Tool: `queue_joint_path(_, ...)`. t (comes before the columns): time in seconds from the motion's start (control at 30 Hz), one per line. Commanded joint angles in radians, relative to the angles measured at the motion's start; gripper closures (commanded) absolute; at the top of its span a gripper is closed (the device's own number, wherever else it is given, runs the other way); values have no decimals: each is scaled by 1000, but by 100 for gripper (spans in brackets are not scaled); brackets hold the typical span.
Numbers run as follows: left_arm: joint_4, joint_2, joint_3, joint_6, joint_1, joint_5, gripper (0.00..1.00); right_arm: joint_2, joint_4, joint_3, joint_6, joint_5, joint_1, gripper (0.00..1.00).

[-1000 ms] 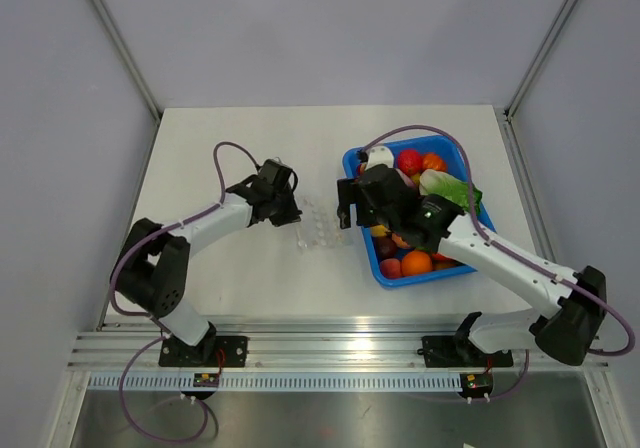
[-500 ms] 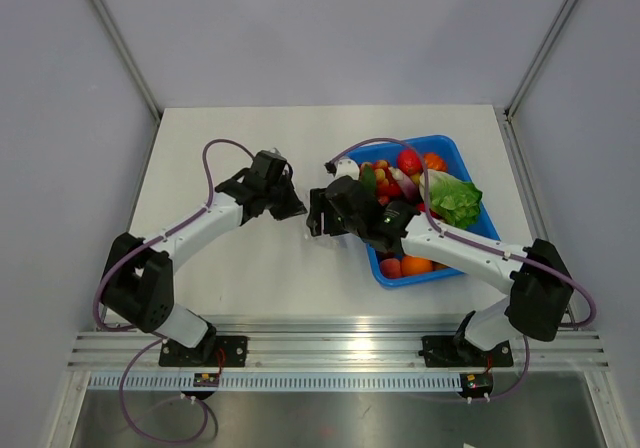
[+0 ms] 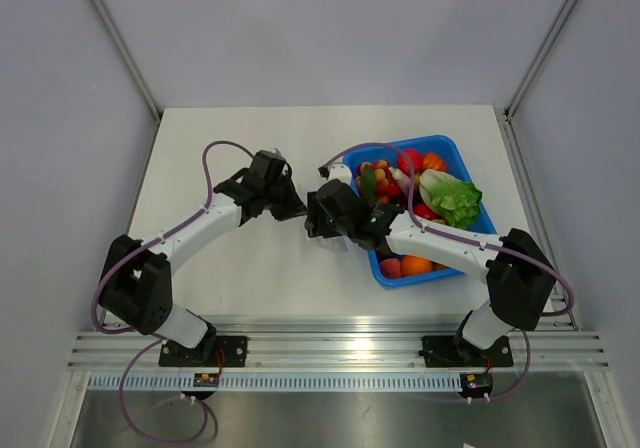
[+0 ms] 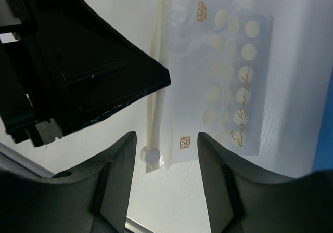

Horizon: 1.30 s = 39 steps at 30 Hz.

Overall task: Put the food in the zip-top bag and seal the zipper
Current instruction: Pick up the zipper food storage bag at the center of the board, then open the zipper of the food storage bag at the center of the board.

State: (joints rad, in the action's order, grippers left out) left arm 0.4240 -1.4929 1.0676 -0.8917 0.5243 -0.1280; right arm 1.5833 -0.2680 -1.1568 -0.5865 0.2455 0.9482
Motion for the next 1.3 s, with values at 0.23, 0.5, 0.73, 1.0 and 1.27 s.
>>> queue_joint_path(0.23,-10,59,25,-10,-3,-33,100,60,50,-73,-29,84,6,49)
queue_joint_path(0.5,-7,71,22,-4,-3,-39,100,101,35,-106,-36,121,6,58)
queue_joint_path(0.73,-7,71,20,0,-4,-45,100,98,36,-107,-38,140,6,89)
queue_joint_path(1.0,22,74,57,92,-6,-65,78,93,32,-90,-49,179,4,100)
queue_joint_path(1.27,42,137,55,168,-56,-76,47,72,32,-67,-61,195,4,100)
